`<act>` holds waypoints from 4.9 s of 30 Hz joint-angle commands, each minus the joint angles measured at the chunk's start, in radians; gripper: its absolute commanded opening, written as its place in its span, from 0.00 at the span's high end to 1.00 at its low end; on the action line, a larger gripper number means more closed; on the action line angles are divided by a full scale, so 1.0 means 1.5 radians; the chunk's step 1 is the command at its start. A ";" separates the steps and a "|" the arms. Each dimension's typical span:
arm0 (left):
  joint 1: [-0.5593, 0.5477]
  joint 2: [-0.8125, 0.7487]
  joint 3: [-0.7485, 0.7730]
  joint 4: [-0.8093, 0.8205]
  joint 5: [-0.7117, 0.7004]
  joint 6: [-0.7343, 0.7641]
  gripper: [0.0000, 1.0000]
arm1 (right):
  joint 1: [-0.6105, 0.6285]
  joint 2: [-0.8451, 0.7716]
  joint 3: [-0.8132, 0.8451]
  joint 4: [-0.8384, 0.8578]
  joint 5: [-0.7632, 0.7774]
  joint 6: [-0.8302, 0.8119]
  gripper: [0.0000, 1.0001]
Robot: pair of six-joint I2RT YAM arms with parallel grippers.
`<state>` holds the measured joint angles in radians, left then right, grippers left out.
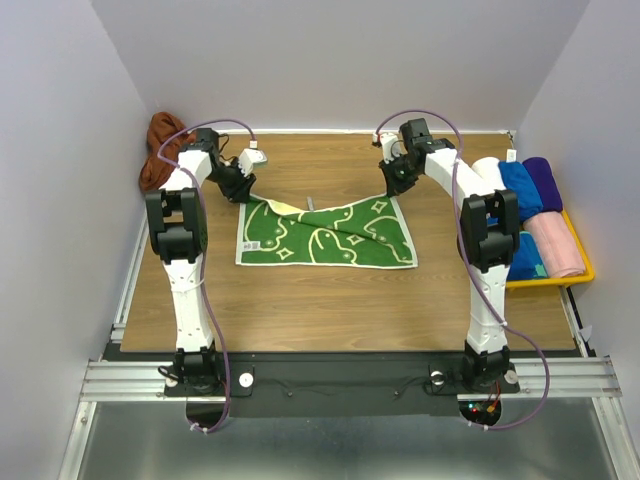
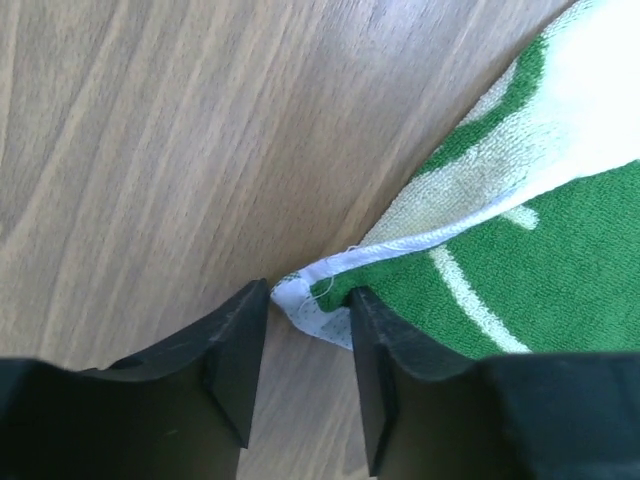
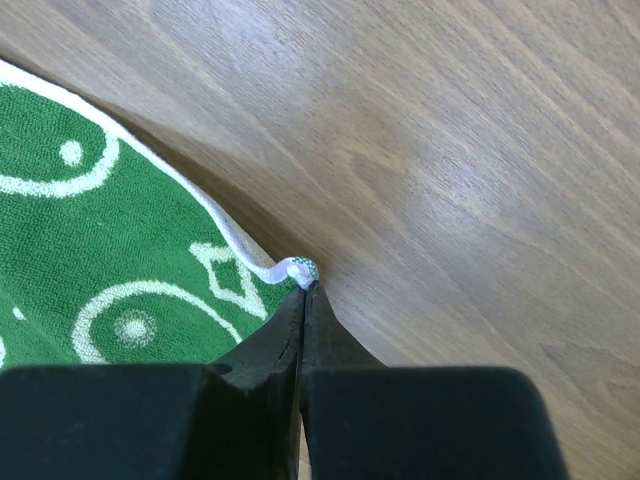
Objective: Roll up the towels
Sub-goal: Flatten the towel, then fold the towel
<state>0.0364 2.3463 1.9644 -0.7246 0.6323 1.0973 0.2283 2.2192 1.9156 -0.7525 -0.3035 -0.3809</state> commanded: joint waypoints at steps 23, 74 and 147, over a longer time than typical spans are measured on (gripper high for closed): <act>0.017 -0.219 -0.146 0.019 0.002 -0.019 1.00 | -0.109 -0.130 -0.067 0.002 -0.153 0.002 0.99; -0.045 -0.462 -0.540 0.051 -0.048 0.026 0.54 | -0.110 -0.262 -0.361 -0.066 -0.152 -0.206 0.49; -0.001 -0.468 -0.647 0.201 -0.108 -0.382 0.48 | -0.091 -0.148 -0.293 -0.114 -0.099 -0.070 0.99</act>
<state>0.0345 1.6737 1.0222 -0.4049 0.4622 0.5415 0.0864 2.0224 1.4567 -0.9012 -0.4660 -0.4686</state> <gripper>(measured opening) 0.520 0.012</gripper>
